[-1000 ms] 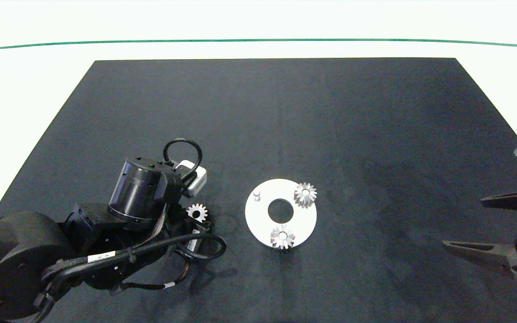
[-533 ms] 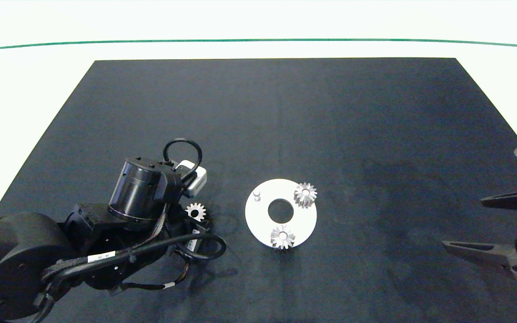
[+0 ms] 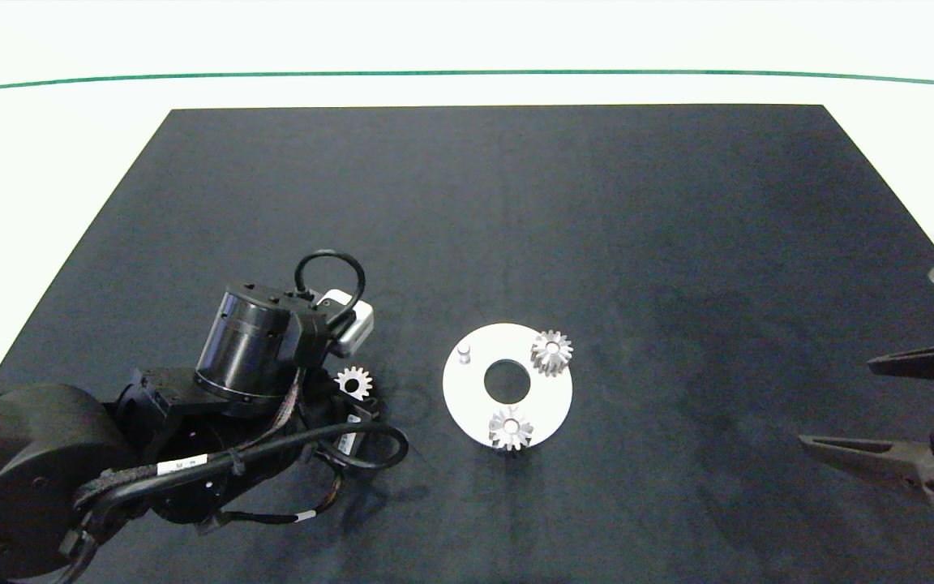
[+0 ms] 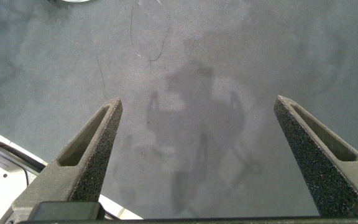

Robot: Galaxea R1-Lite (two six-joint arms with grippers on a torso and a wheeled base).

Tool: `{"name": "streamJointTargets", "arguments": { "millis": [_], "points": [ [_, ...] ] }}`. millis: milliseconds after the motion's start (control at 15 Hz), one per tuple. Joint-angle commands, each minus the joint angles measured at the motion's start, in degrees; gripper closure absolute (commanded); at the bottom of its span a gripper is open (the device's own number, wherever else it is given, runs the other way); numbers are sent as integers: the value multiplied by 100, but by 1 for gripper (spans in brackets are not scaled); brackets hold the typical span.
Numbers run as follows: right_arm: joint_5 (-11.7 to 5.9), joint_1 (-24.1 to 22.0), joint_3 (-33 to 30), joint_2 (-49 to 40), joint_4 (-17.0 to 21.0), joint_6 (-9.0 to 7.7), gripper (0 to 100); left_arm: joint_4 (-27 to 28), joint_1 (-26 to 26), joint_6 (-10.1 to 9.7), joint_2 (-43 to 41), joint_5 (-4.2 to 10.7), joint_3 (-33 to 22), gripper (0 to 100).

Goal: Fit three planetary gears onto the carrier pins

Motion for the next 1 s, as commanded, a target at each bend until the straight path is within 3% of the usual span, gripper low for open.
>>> {"name": "streamJointTargets", "arguments": {
  "millis": [67, 600, 1000],
  "points": [
    [0, 2, 0, 9, 17, -8, 0, -10, 0, 6, -4, 15, 7, 84],
    [0, 2, 0, 9, 17, -8, 0, -10, 0, 6, -13, 23, 7, 100],
    [0, 2, 0, -26, 17, -8, 0, -10, -96, 6, -31, 23, -2, 100]
  ]
}}
